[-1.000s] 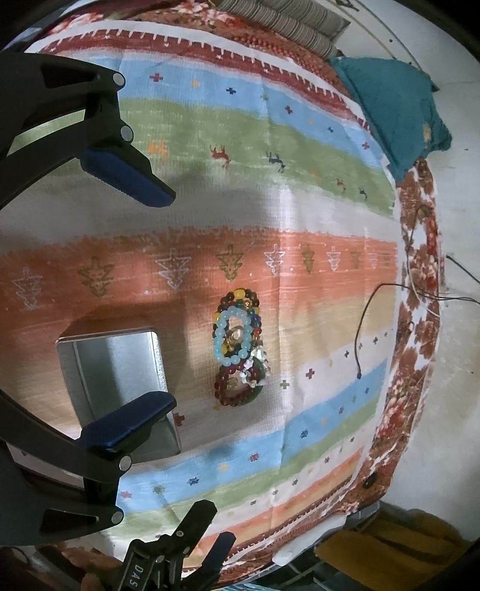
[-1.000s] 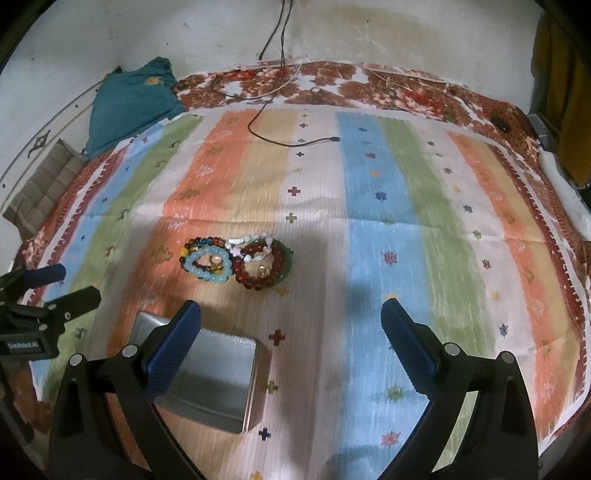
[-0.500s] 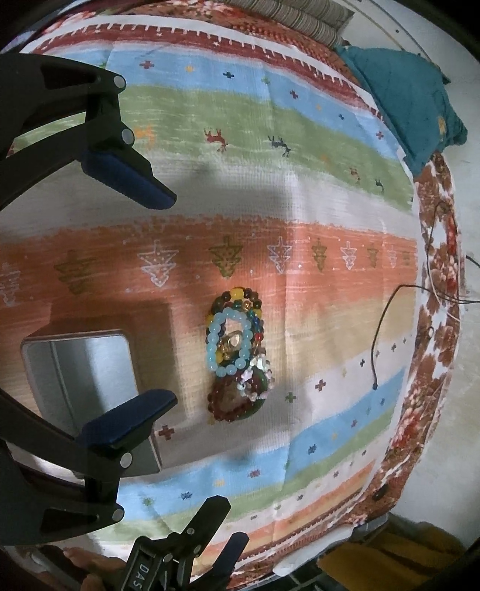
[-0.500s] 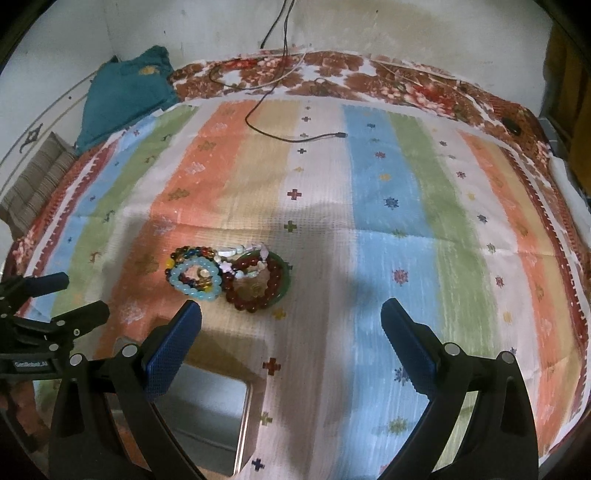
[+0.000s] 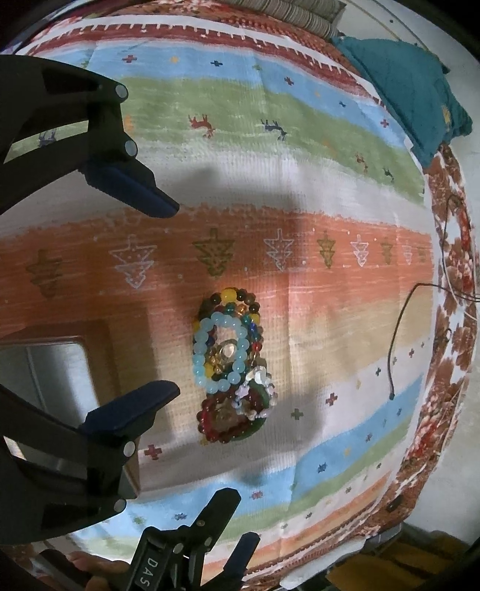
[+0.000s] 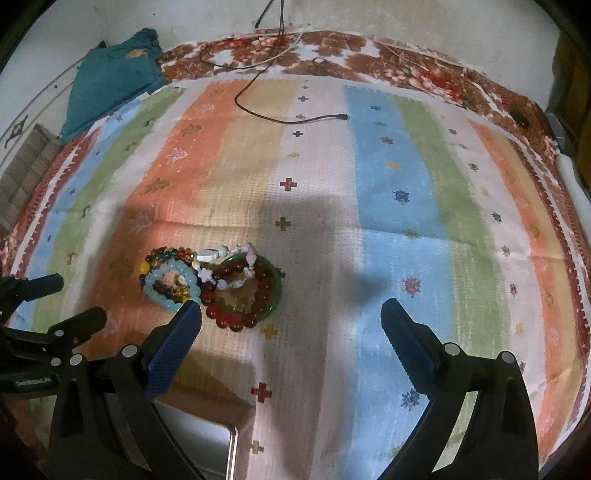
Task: Organize jewelry
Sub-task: 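Lower both open tools over the bracelet pile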
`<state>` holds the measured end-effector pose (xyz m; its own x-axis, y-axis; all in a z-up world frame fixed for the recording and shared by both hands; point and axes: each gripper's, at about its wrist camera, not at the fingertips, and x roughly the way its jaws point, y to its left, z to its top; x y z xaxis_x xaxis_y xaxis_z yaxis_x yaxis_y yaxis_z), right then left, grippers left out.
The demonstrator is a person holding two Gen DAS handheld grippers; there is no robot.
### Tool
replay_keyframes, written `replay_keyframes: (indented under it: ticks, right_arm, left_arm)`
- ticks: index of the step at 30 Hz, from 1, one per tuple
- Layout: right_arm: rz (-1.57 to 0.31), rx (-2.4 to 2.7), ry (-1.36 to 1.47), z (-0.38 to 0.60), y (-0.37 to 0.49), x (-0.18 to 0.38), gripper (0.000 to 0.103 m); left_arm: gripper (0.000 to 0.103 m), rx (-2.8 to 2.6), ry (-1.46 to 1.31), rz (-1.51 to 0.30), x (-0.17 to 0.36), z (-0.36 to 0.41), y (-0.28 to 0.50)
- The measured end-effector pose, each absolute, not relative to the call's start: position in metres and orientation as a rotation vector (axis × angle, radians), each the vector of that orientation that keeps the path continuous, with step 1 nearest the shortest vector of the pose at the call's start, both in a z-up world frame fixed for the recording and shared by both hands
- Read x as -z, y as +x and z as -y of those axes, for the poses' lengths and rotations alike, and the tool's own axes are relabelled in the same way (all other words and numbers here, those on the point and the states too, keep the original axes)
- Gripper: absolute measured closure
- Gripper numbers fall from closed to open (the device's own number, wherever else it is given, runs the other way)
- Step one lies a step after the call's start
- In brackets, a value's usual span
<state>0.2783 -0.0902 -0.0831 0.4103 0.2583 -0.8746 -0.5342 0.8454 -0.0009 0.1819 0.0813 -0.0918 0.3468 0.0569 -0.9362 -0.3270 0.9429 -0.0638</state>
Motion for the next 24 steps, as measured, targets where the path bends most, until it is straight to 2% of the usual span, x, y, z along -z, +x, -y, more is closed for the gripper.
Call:
replay_keyframes:
  ticks: [24]
  right_arm:
    - [-1.112, -0.508, -0.330, 0.054, 0.318, 0.125, 0.004]
  left_arm:
    - [0.040, -0.237, -0.254, -1.269, 0.130, -0.090, 0.216]
